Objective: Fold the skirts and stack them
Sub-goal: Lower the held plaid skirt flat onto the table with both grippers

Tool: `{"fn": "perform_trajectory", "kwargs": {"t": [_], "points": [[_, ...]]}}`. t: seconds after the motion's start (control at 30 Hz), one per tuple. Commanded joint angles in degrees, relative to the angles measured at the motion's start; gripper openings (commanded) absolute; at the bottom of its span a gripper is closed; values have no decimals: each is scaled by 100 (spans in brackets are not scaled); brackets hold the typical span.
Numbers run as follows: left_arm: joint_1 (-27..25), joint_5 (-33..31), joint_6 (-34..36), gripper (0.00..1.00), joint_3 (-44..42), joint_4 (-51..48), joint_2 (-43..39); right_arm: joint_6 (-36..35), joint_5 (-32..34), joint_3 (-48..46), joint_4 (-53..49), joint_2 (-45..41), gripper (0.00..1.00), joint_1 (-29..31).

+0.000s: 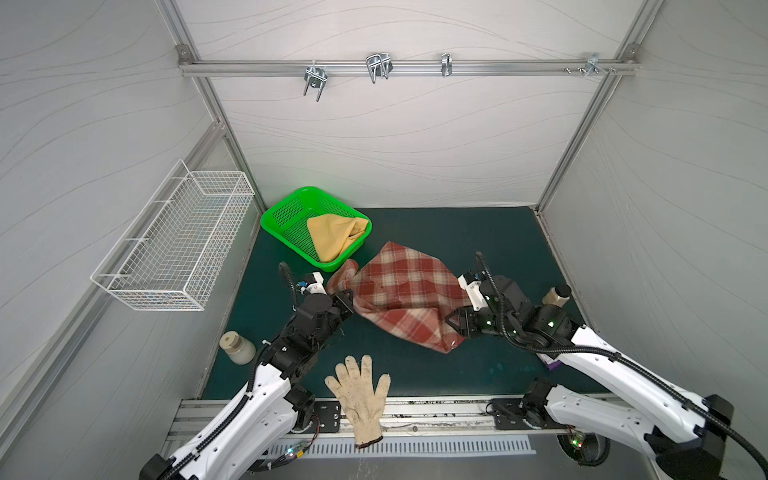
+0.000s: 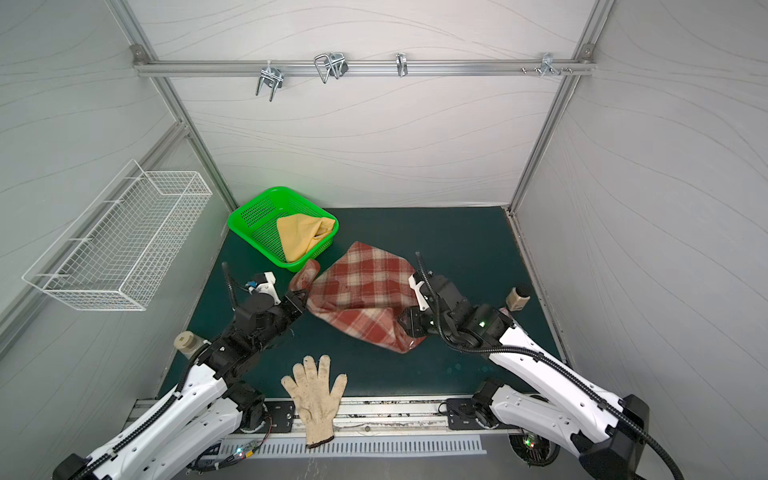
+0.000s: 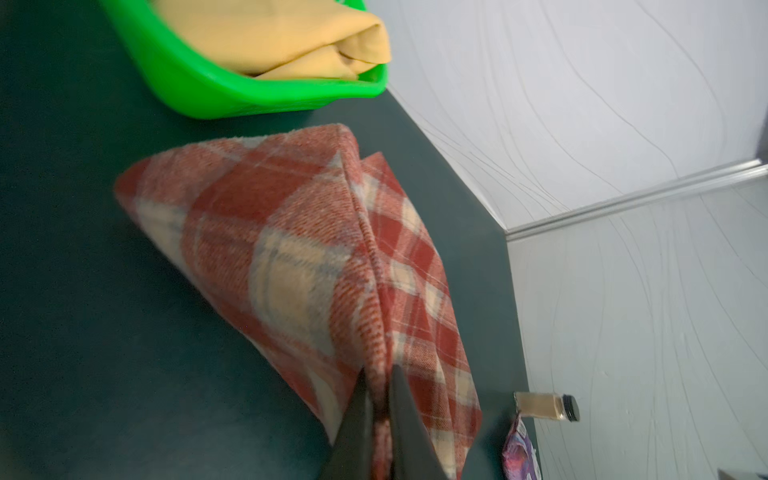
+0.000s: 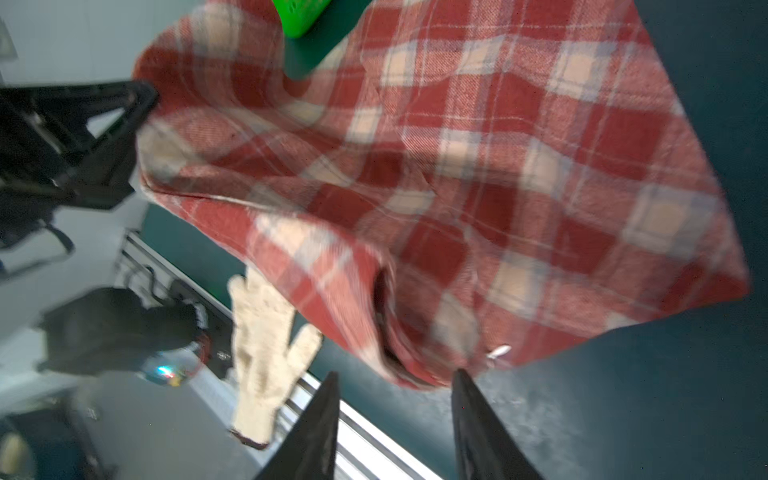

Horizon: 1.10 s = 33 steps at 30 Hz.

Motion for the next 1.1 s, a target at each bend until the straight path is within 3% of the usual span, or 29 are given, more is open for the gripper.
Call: {"fn": "perform_trajectory", "kwargs": {"t": [0.0,0.1,0.17,0.23,0.37,0.43,0.5,0.83,1.07], "points": [[35,-550,-88,15,-94,-316,-385,390,84,76,287,-367,67,80],[35,-744,-179,18,-337,-545,-883,423,107,233,306,-512,88,87],[44,-908,-246,30,-407,-827,-1262,384,369,365,143,-471,99,82],[44,-1149,-382,52,-445,-1240,-1621,293,602,407,32,-285,99,69],[44,-1223,-314,67,-416,-1597,-2046,234,646,330,99,492,99,-126],[44,-1055,-236,87,-434,-1308,-2044,154,453,213,332,904,99,-393],[44,-819,-146,98,-373,-992,-1779,150,89,54,605,1200,99,-729],[45,483,504,99,1066,-83,1144,89,-843,-194,1248,2712,99,-1620],[44,584,599,99,1388,299,1914,18,-1314,-111,1456,3651,99,-2141]]}}
